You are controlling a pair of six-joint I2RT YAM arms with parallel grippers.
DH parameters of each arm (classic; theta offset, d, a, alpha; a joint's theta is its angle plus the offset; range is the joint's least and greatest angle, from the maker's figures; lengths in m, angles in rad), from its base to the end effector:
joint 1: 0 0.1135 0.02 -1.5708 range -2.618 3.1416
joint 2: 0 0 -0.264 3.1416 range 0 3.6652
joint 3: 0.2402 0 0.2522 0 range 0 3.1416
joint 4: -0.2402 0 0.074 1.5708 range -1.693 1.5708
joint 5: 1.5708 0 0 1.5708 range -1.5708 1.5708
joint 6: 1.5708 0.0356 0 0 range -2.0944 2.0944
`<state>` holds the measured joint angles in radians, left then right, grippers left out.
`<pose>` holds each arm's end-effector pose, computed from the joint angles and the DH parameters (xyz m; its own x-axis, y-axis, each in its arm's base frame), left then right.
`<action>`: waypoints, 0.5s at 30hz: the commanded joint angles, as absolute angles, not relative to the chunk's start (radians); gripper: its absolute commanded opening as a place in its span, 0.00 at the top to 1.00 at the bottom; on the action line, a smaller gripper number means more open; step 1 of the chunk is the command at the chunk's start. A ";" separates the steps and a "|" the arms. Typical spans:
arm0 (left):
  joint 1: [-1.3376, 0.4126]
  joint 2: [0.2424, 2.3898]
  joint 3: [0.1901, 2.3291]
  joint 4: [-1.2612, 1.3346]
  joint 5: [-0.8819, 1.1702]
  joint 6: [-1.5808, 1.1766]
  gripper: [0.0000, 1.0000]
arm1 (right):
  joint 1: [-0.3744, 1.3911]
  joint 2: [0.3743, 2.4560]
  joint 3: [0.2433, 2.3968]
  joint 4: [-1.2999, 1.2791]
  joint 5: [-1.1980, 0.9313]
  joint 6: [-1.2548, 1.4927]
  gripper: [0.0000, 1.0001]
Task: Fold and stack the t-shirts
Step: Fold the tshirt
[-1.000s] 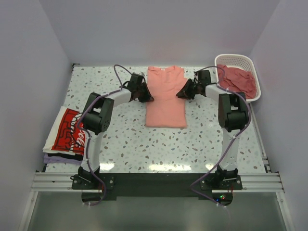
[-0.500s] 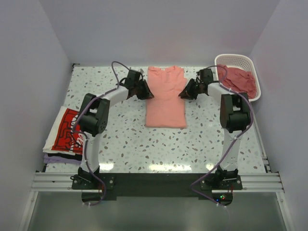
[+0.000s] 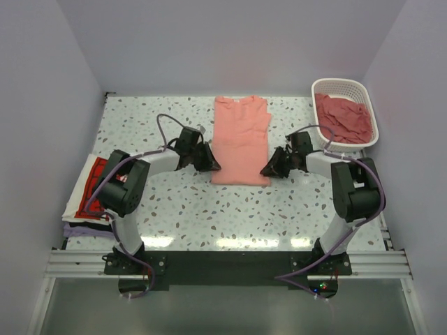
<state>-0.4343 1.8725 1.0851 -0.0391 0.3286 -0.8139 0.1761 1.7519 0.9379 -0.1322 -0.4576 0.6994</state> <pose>0.3460 -0.1732 0.1551 -0.8919 -0.3448 -0.2926 -0.0754 0.7514 -0.6555 0.3333 0.0753 0.1503 -0.8761 0.4307 -0.2168 0.1992 0.7327 0.6507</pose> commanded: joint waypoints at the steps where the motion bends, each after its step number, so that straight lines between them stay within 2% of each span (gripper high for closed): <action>1: -0.452 1.873 1.040 0.031 0.315 -0.835 0.82 | 0.167 1.775 0.897 -0.071 -0.433 0.695 0.76; 6: -0.454 1.855 1.008 0.002 0.259 -0.827 0.83 | 0.158 1.755 0.864 -0.083 -0.414 0.686 0.77; 15: -0.506 1.700 1.017 -0.129 0.187 -0.779 0.79 | 0.195 1.562 0.822 -0.127 -0.374 0.690 0.75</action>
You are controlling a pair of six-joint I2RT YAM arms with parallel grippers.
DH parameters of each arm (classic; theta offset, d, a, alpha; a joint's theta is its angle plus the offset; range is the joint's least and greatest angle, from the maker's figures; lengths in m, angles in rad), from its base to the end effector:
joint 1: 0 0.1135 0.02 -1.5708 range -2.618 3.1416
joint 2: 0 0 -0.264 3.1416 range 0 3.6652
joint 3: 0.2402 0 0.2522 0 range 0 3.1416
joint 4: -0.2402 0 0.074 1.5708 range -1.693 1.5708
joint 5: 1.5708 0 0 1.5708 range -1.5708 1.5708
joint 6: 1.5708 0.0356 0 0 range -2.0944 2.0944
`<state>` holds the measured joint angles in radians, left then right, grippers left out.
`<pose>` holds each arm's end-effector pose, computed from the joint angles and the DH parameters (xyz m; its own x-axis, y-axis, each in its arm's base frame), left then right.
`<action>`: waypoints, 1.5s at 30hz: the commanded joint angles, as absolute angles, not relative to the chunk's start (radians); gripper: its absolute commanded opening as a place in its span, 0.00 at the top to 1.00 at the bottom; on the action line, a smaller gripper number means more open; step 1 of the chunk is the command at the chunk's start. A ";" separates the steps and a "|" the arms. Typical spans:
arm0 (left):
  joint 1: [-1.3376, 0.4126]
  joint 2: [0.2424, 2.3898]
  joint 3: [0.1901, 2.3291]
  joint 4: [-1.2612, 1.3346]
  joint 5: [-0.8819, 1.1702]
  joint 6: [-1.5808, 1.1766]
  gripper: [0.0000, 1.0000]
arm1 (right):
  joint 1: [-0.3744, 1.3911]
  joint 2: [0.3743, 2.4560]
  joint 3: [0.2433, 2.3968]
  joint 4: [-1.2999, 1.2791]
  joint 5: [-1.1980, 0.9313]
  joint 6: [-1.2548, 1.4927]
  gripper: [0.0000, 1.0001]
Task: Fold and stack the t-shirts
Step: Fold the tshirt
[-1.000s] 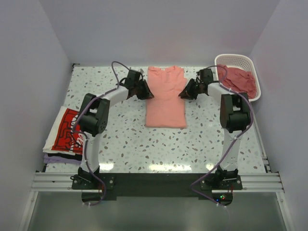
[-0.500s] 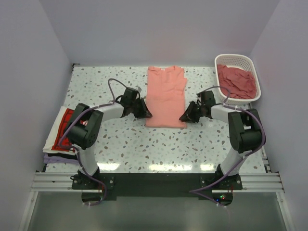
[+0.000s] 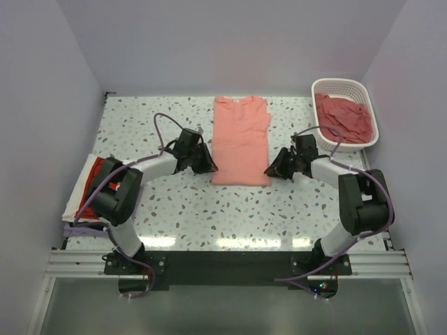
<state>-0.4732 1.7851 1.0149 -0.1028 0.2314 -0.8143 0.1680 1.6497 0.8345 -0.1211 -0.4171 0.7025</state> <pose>0.3199 -0.1730 0.1607 -0.8861 -0.3415 -0.3132 -0.1015 0.8025 -0.5879 0.3088 0.0670 0.1537 -0.8578 0.4537 -0.2416 0.2157 0.7443 0.6320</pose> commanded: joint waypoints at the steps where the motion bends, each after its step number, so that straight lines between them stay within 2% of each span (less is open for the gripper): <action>1: -0.517 1.681 1.016 -0.129 0.180 -0.779 0.78 | 0.205 1.551 0.815 -0.124 -0.365 0.695 0.75; 7: -0.589 1.721 1.029 -0.106 0.189 -0.801 0.77 | 0.322 1.555 0.848 -0.109 -0.331 0.721 0.74; 15: -0.595 1.810 0.951 -0.052 0.173 -0.818 0.78 | 0.301 1.651 0.831 -0.126 -0.288 0.670 0.75; 24: -0.594 1.726 0.861 -0.041 0.166 -0.810 0.78 | 0.216 1.571 0.735 -0.152 -0.293 0.640 0.74; 30: -0.578 1.611 0.824 -0.084 0.138 -0.802 0.77 | 0.201 1.486 0.713 -0.199 -0.252 0.618 0.68; 36: -0.568 1.588 0.804 -0.107 0.100 -0.796 0.67 | 0.199 1.471 0.698 -0.198 -0.233 0.612 0.67; 40: -0.566 1.614 0.796 -0.080 0.098 -0.801 0.57 | 0.199 1.492 0.695 -0.184 -0.235 0.611 0.67; 45: -0.566 1.667 0.801 -0.052 0.094 -0.805 0.54 | 0.198 1.525 0.683 -0.144 -0.242 0.626 0.67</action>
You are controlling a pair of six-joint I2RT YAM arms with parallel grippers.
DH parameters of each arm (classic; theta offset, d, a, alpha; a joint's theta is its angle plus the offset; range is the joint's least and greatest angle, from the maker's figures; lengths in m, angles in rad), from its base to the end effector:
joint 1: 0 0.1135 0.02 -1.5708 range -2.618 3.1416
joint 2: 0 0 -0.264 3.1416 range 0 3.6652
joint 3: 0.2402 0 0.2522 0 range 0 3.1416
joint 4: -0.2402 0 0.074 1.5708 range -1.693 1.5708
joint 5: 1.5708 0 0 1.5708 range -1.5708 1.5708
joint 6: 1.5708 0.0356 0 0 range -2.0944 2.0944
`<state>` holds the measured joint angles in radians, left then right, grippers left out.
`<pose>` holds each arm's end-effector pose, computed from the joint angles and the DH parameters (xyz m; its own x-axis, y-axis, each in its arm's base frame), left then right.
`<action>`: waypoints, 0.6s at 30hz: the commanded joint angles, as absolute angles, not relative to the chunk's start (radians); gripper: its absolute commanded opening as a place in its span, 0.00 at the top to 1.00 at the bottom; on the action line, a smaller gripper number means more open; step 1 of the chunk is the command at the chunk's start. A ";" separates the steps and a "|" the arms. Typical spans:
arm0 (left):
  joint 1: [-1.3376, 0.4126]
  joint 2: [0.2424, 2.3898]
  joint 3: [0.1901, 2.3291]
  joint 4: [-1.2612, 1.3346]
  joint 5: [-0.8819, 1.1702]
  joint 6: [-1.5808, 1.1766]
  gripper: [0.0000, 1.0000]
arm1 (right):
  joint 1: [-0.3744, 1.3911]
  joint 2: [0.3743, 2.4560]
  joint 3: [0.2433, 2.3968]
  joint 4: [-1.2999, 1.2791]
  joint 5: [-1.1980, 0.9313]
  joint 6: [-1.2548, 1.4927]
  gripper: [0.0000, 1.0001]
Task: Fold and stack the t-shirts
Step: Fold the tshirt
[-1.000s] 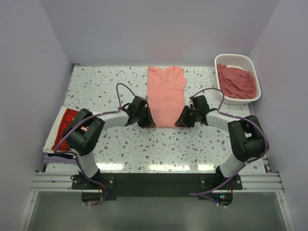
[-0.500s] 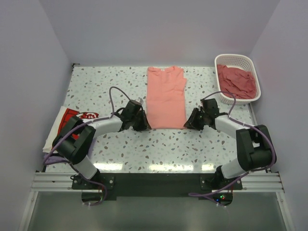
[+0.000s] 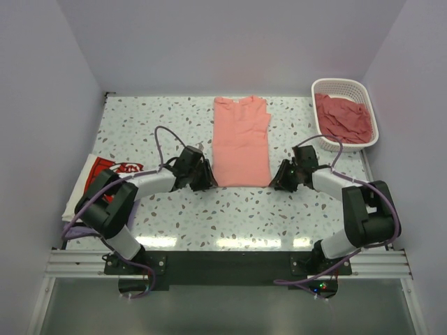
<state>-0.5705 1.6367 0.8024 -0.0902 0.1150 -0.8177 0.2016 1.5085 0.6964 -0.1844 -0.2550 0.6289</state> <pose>0.2606 -0.1721 0.1484 -0.8933 -0.2879 -0.3450 -0.0835 0.8608 -0.5020 0.2672 0.0638 0.1494 -0.8581 0.4056 -0.3147 0.2186 0.8434 0.4908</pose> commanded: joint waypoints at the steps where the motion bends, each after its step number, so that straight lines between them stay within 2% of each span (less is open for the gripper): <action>1: -0.566 1.674 0.801 -0.046 0.091 -0.808 0.54 | 0.199 1.531 0.680 -0.141 -0.239 0.627 0.67; 3: -0.566 1.687 0.793 -0.037 0.083 -0.824 0.54 | 0.199 1.534 0.667 -0.121 -0.239 0.637 0.67; 7: -0.566 1.706 0.772 -0.015 0.069 -0.854 0.63 | 0.199 1.549 0.652 -0.088 -0.239 0.653 0.67; 14: -0.568 1.721 0.732 0.041 0.077 -0.890 0.68 | 0.199 1.566 0.620 -0.015 -0.261 0.698 0.67; 18: -0.568 1.732 0.721 0.066 0.087 -0.908 0.77 | 0.199 1.585 0.606 -0.003 -0.276 0.713 0.69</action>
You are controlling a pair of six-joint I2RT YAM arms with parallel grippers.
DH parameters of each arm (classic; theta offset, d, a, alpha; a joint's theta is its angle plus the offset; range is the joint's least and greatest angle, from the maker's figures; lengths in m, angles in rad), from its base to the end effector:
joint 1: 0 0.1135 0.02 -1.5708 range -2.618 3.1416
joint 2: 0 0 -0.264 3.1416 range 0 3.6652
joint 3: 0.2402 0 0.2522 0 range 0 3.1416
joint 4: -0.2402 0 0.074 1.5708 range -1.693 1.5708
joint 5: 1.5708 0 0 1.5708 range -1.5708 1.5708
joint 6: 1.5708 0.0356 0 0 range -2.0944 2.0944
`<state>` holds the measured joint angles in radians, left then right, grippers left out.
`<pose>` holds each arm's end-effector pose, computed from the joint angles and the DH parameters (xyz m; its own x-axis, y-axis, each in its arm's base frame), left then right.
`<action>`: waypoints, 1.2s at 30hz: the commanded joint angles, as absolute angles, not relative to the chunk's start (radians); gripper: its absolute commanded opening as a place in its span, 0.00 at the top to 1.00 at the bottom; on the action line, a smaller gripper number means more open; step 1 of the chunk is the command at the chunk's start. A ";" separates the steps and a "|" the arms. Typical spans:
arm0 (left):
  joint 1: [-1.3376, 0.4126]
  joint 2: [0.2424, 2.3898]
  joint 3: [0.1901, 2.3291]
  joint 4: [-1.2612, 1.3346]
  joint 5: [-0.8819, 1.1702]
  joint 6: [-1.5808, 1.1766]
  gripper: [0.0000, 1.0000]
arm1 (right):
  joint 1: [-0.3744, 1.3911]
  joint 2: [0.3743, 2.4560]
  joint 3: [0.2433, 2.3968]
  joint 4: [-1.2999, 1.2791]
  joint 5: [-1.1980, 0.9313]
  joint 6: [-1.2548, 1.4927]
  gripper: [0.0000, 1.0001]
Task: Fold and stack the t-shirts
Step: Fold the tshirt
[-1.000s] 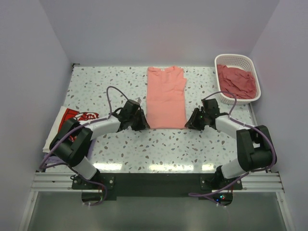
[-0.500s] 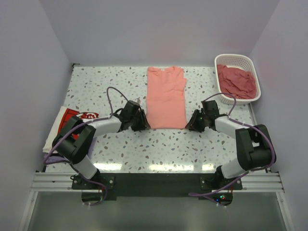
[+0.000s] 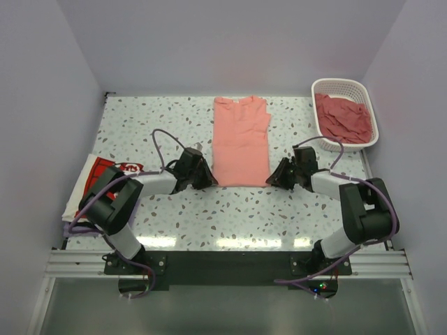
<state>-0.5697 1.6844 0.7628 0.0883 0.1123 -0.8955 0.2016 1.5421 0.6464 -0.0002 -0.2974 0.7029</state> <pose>0.2668 -0.1756 0.1360 -0.8575 -0.3718 -0.3556 -0.1117 0.8093 -0.5767 0.2721 0.0663 0.1393 -0.8234 0.4626 -0.3288 0.2116 0.7878 0.5785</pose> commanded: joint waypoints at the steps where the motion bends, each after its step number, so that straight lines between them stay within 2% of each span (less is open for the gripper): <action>1: -0.569 1.735 0.719 0.067 0.090 -0.910 0.80 | 0.199 1.588 0.604 0.020 -0.279 0.713 0.72; 6: -0.569 1.732 0.713 0.071 0.109 -0.916 1.00 | 0.199 1.595 0.594 0.025 -0.293 0.713 0.85; 7: -0.569 1.729 0.707 0.068 0.110 -0.916 1.00 | 0.198 1.586 0.589 0.023 -0.295 0.710 0.91; 10: -0.574 1.697 0.668 0.067 0.112 -0.923 1.00 | 0.198 1.553 0.571 0.008 -0.302 0.706 1.00; 16: -0.587 1.553 0.520 0.089 0.124 -0.956 1.00 | 0.199 1.424 0.496 -0.040 -0.324 0.701 1.00; 22: -0.644 1.349 0.365 0.091 0.110 -1.005 1.00 | 0.201 1.200 0.376 -0.110 -0.362 0.706 1.00; 31: -0.894 1.007 0.252 0.003 -0.024 -1.176 1.00 | 0.201 0.729 0.236 -0.383 -0.423 0.703 1.00; 36: -1.048 0.910 0.249 -0.109 -0.135 -1.291 1.00 | 0.201 0.507 0.233 -0.590 -0.459 0.712 1.00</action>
<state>-0.9890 0.9512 0.2634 0.0010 -0.0151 -1.1954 0.2089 0.5922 0.2359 -0.4221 -0.4419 0.7193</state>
